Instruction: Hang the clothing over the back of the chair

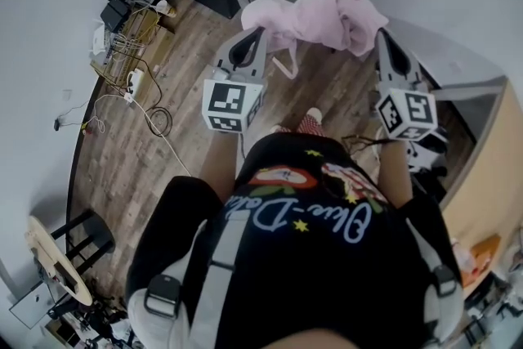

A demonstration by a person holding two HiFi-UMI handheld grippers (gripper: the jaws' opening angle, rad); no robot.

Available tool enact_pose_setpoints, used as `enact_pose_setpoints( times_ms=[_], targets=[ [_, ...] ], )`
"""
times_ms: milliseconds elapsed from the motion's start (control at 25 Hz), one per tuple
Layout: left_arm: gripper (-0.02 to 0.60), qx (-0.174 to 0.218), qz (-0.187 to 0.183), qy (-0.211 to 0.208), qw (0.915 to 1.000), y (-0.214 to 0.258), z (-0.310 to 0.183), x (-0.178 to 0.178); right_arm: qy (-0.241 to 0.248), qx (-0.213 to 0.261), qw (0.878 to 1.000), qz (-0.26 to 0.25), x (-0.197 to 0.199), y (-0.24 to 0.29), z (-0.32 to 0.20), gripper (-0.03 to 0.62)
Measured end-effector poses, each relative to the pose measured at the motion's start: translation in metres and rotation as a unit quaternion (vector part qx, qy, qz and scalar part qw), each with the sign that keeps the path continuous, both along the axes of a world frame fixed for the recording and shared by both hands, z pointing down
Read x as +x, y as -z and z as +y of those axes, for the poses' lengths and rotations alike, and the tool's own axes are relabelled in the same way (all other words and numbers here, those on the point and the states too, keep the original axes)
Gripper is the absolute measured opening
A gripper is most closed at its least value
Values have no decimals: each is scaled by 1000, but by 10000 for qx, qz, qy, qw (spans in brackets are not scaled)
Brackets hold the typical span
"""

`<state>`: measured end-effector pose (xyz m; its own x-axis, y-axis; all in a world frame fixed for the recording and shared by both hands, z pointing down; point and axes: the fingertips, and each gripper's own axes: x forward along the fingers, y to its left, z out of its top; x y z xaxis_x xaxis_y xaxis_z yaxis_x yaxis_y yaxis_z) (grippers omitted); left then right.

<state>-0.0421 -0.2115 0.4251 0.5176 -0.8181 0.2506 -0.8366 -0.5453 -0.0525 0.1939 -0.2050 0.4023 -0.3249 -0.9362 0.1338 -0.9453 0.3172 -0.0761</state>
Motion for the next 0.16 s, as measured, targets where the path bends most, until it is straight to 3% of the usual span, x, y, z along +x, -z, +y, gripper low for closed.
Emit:
enact_pose_setpoints(
  times_ms=[160],
  targets=[
    [-2, 51, -23, -33, 10000, 5, -10, 2, -70, 66, 9999, -30, 2, 1, -3, 0]
  ],
)
